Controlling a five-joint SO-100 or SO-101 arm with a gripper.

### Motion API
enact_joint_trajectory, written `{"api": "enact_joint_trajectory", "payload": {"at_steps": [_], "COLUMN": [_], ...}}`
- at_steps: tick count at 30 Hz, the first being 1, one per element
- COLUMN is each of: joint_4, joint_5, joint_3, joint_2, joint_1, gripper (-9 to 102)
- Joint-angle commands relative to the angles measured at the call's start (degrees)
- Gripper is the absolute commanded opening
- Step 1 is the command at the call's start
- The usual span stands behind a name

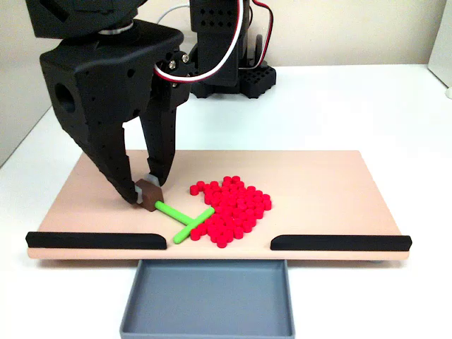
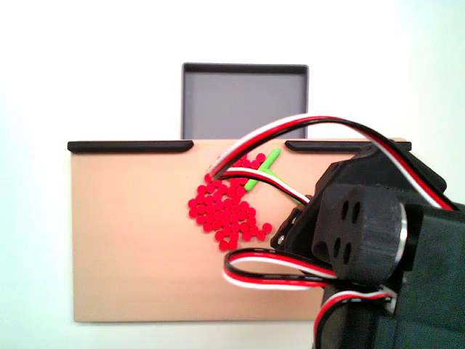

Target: Push granules from right to the grey container

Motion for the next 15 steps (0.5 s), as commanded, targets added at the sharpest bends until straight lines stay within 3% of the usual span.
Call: {"api": "enact_joint_trajectory", "payload": {"at_steps": [1,15], "joint_4": [-0.18,-0.18], "joint_5": [0.70,3.69], "joint_3": [-1.93,-1.93], "joint_2": [0.88,0.70], "joint_1": [-0.35,-0.53], "gripper": [0,0]}}
